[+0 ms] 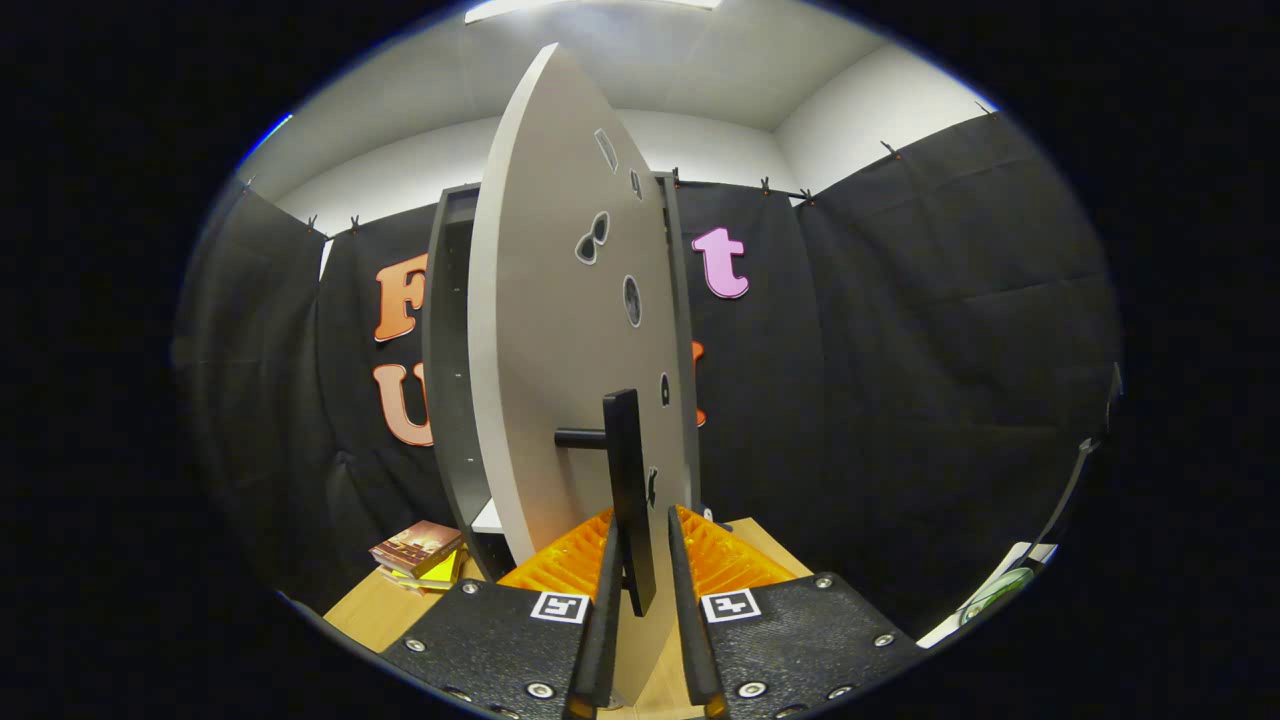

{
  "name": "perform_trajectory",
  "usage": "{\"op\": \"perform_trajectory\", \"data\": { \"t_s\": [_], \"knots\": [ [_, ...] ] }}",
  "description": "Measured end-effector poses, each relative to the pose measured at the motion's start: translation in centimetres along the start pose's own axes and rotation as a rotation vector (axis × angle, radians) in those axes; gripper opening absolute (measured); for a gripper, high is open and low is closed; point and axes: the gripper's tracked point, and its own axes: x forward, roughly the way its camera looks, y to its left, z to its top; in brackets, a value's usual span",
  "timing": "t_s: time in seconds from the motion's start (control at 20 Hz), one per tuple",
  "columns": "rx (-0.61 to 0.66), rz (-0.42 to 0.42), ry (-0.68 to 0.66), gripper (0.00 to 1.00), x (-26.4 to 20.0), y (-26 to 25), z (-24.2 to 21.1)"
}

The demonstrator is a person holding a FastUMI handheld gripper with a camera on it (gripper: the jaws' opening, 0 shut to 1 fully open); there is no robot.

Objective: Open the shoe cabinet door, grab the shoes and put them into the shoe cabinet, then close the shoe cabinet door.

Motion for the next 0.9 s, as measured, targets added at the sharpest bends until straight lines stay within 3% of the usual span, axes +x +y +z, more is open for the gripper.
{"op": "perform_trajectory", "data": {
  "t_s": [0.3,0.5,0.9],
  "knots": [
    [0.026,-0.077,-0.004,0.27,0.3,-5.3,0.2],
    [0.022,-0.064,-0.011,0.17,0.5,-6.8,0.5],
    [0.013,-0.031,-0.013,0.17,0.4,-7.8,0.7]
  ]
}}
